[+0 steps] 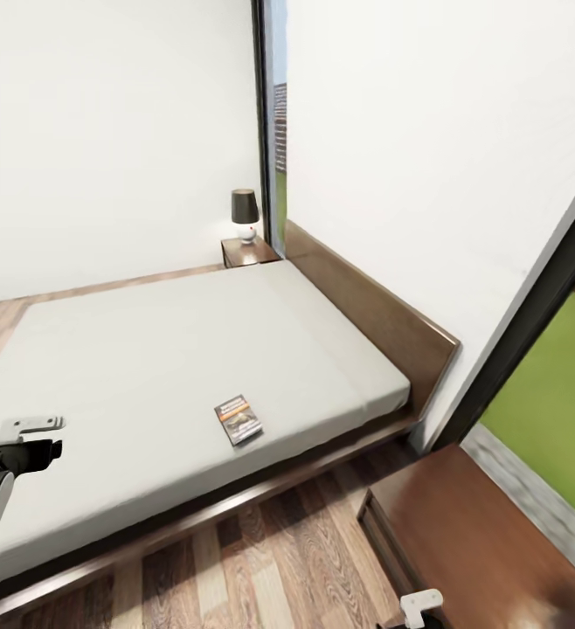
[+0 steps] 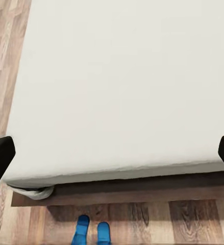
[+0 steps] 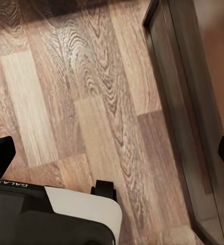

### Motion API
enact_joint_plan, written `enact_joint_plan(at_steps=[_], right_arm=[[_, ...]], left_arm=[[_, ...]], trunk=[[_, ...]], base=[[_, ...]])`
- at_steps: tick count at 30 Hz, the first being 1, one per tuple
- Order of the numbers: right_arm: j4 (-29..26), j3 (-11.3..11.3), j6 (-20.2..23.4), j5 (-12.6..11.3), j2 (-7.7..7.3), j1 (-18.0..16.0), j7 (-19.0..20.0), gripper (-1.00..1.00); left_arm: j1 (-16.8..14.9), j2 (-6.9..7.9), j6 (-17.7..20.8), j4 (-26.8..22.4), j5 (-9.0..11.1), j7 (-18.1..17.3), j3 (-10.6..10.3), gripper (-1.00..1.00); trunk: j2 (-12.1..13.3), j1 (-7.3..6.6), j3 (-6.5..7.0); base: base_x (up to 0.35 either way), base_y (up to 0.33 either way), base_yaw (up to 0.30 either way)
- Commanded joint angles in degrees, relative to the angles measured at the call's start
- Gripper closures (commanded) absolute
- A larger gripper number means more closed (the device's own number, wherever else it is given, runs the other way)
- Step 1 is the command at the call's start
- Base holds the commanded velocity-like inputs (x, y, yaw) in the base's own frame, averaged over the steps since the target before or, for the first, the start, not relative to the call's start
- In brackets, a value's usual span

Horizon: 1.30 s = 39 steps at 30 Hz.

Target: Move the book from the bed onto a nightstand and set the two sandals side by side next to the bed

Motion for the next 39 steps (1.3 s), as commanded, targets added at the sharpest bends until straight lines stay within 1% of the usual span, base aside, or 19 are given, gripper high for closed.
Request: enact_joint_plan(at_steps=[1, 8, 18, 27, 39], right_arm=[[0.05, 0.16, -0.14, 0.25, -0.03, -0.05, 0.05, -1.00], [0.13, 0.16, -0.19, 0.27, -0.03, -0.03, 0.05, -1.00], [0.19, 0.15, -0.23, 0.28, -0.04, -0.03, 0.05, -1.00], [0.26, 0.09, -0.23, 0.24, -0.10, -0.03, 0.05, -1.00], [2.49, 0.13, -0.26, 0.41, -0.07, -0.03, 0.05, -1.00]], left_arm=[[-0.06, 0.01, 0.28, -0.06, 0.01, 0.21, -0.06, -1.00], [-0.05, -0.03, 0.28, -0.07, -0.04, 0.27, -0.07, -1.00], [-0.04, -0.13, 0.28, -0.03, -0.06, 0.28, -0.07, -1.00], [-0.04, -0.11, 0.28, -0.04, -0.06, 0.29, -0.07, -1.00], [-0.04, -0.18, 0.28, -0.02, -0.06, 0.29, -0.07, -1.00]], trunk=[[-0.09, 0.02, -0.13], [-0.09, 0.02, -0.25], [-0.09, 0.02, 0.27], [-0.09, 0.02, 0.70], [-0.09, 0.02, 0.83]], base=[[0.000, -0.116, 0.277], [0.000, -0.199, 0.161], [0.000, -0.177, 0.035], [0.000, -0.039, 0.005], [0.000, -0.005, 0.001]])
